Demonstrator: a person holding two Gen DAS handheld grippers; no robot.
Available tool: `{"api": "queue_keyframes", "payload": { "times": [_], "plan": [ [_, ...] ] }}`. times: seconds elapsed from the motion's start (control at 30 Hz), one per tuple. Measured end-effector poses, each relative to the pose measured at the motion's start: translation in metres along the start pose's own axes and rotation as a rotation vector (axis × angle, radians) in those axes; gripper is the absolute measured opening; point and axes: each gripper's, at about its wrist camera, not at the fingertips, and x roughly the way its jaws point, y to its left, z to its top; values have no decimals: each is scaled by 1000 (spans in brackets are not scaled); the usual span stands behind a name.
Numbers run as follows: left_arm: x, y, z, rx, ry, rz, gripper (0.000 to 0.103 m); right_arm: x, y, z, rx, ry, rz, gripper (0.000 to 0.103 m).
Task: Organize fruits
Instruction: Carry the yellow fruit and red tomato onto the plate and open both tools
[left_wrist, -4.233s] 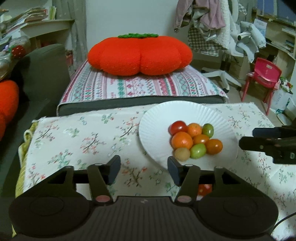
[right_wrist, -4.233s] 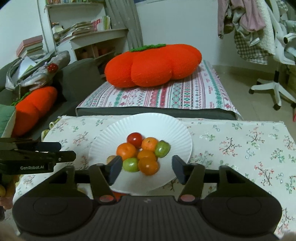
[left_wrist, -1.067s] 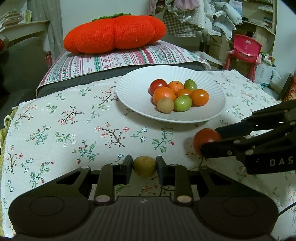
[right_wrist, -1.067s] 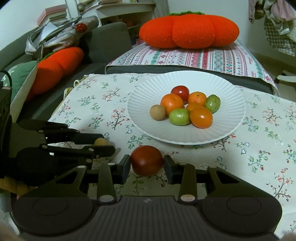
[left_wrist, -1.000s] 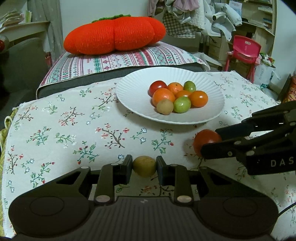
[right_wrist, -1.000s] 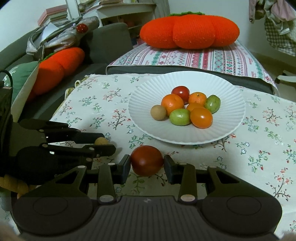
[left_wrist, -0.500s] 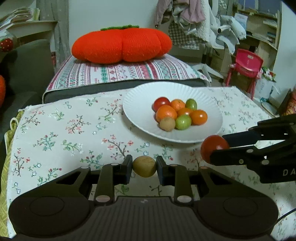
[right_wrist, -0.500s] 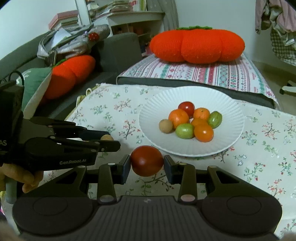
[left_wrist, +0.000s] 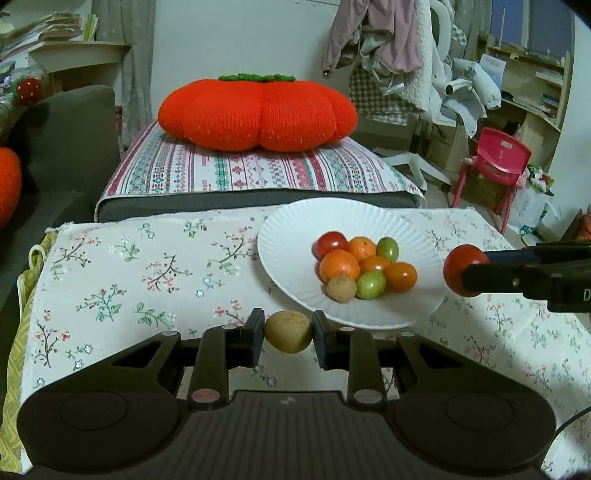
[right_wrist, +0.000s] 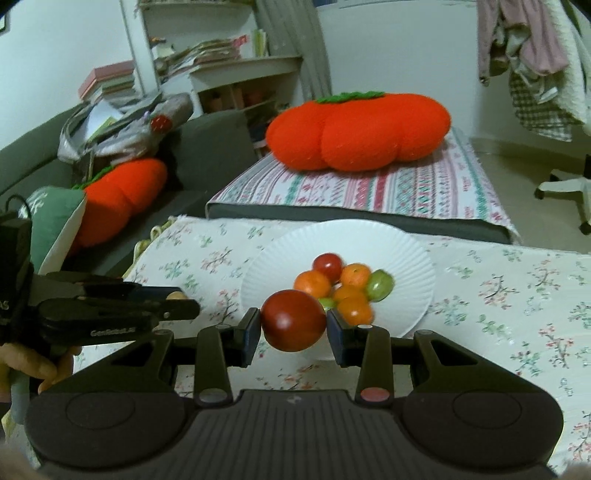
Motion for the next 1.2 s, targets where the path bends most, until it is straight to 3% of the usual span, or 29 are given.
{"api": "queue_keyframes", "payload": {
  "times": [0.47,0.7,0.93,1.2],
  "plan": [
    [9,-21,20,47,-22,2,12,-3,-21,5,47,-26,-46,36],
    [33,-23,34,35,-19,10,12,0,-33,10,73,-31,-71,36],
    [65,-28,46,16,-25,17,12,24,-57,12,134,3,-113,36],
    [82,-21,40,-28,5,22,16,47,-55,5,107,55,-124,36]
  ]
}}
